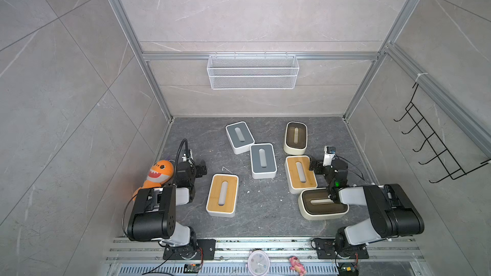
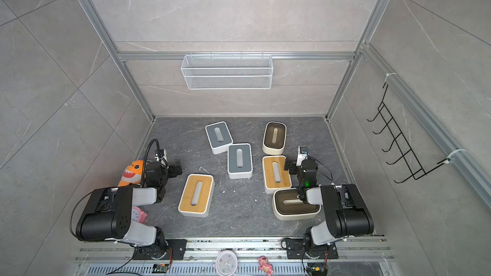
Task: Stack the tissue boxes
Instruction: Pick up the tissue box from the center of the board.
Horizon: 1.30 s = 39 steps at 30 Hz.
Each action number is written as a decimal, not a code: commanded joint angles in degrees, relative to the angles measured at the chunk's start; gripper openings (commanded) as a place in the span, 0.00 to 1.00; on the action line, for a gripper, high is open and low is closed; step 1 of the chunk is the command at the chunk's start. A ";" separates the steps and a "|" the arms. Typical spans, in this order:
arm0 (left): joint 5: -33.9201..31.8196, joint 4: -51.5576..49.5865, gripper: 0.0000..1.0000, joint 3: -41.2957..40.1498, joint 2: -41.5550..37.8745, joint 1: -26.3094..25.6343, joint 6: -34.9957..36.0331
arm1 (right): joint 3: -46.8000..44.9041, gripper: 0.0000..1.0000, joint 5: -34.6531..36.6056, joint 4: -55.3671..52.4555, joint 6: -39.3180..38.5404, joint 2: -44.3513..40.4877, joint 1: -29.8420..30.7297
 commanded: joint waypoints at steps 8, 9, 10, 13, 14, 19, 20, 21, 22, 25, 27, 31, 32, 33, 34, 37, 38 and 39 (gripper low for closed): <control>0.97 1.57 0.99 1.35 0.09 -0.04 0.51 | 0.90 0.99 0.96 -0.38 -0.19 0.32 0.35; 1.02 1.58 1.00 1.35 0.09 -0.05 0.54 | 0.88 1.00 0.91 -0.38 -0.18 0.32 0.28; 0.94 1.62 1.00 1.40 0.09 -0.06 0.55 | 0.87 0.99 0.93 -0.37 -0.18 0.32 0.38; 0.96 1.64 1.00 1.37 0.09 -0.04 0.54 | 0.85 0.99 0.97 -0.38 -0.09 0.32 0.32; 0.98 1.57 1.00 1.38 0.05 -0.04 0.54 | 0.87 1.00 0.95 -0.38 -0.09 0.32 0.34; 0.96 1.58 1.00 1.36 0.05 -0.06 0.55 | 0.84 0.99 0.95 -0.39 -0.11 0.32 0.32; 1.01 1.57 1.00 1.35 0.09 -0.06 0.50 | 0.85 1.00 1.04 -0.38 -0.09 0.32 0.31; 0.91 1.58 0.99 1.41 0.09 -0.09 0.54 | 0.80 0.99 0.98 -0.40 -0.09 0.32 0.29; 1.01 1.60 1.00 1.38 0.09 -0.04 0.55 | 0.74 1.00 1.00 -0.42 -0.09 0.32 0.37; 0.95 1.64 1.00 1.41 0.09 -0.04 0.51 | 0.75 1.00 1.04 -0.35 -0.09 0.32 0.33; 0.99 1.65 0.99 1.27 0.01 -0.04 0.55 | 0.56 0.99 1.02 0.08 -0.06 0.19 0.35; -2.96 -3.41 0.94 1.93 -5.96 -1.79 0.89 | -1.35 0.97 5.54 -2.43 1.47 -7.58 0.40; -4.87 -7.99 0.94 2.83 -9.57 -3.00 1.24 | -0.95 0.97 6.95 -6.86 2.17 -11.57 0.46; -9.72 -12.02 0.94 4.04 -13.82 -4.88 1.18 | 0.37 0.97 7.91 -13.72 2.80 -16.56 0.42; -13.38 -17.12 0.94 6.09 -17.80 -6.64 -0.33 | 2.79 0.97 7.56 -22.42 3.30 -20.83 0.38; -17.72 -39.72 0.91 16.81 -24.14 -8.86 -10.85 | 11.76 0.99 3.42 -43.68 3.78 -26.57 0.75; -17.46 -47.44 0.88 20.60 -24.27 -9.27 -14.14 | 14.96 0.99 2.08 -50.38 4.14 -26.98 1.14; -17.45 -56.02 0.85 24.85 -23.78 -10.45 -16.98 | 18.56 0.99 1.10 -57.32 4.66 -26.95 1.98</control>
